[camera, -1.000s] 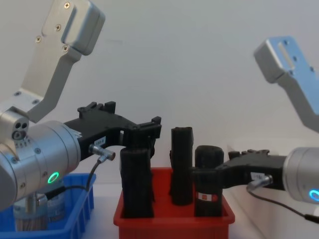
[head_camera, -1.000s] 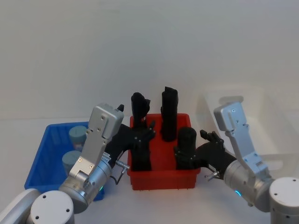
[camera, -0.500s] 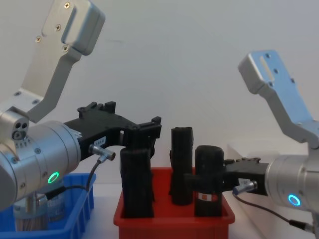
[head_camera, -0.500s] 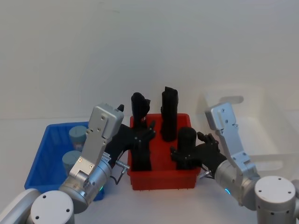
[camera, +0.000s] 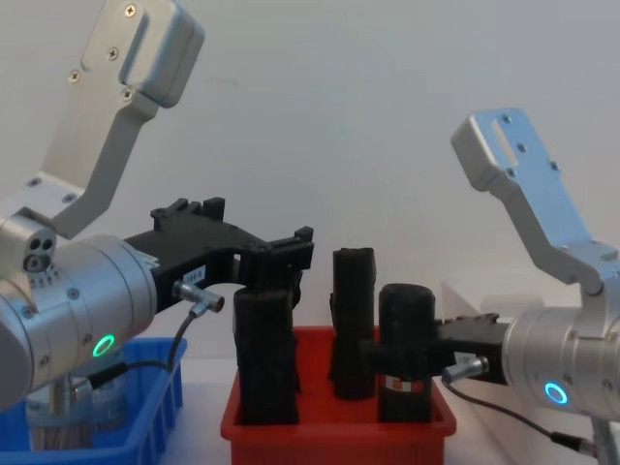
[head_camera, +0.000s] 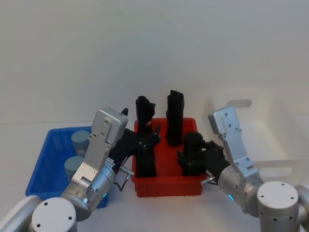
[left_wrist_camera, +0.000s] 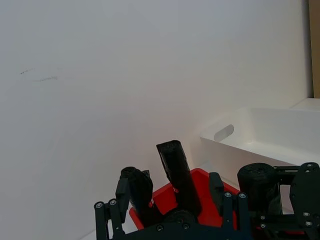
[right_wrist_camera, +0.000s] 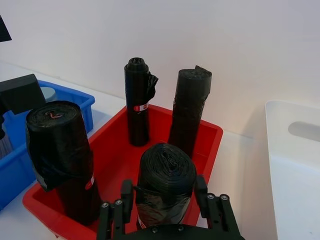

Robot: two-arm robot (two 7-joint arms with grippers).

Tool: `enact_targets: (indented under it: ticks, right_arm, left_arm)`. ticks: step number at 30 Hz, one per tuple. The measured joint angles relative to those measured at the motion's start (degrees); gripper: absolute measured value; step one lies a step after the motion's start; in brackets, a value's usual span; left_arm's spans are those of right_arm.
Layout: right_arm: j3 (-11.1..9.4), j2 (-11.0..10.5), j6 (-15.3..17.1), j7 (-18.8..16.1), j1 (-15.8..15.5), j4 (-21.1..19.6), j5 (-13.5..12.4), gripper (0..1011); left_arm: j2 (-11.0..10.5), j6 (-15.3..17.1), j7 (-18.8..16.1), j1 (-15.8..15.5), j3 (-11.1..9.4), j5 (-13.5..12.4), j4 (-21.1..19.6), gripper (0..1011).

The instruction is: Pick the cotton swabs from the blue box and place them into the white box.

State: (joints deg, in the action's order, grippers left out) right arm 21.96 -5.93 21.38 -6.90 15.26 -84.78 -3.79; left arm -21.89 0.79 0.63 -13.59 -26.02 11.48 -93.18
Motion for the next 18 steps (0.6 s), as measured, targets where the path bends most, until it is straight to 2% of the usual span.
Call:
enact_targets:
  ticks: [10,18]
  right_arm:
    - [0.1,0.3,0.1,0.3,0.2,0.4,0.1,493]
    - [0.1,0.4,0.1,0.4,0.3,0.6,0.1,440]
  left_arm:
    - [0.0,0.0,0.0,0.0,0.0,0.0,0.0,1004]
    - [0.0,0.0,0.0,0.0,0.0,0.0,0.0,1004]
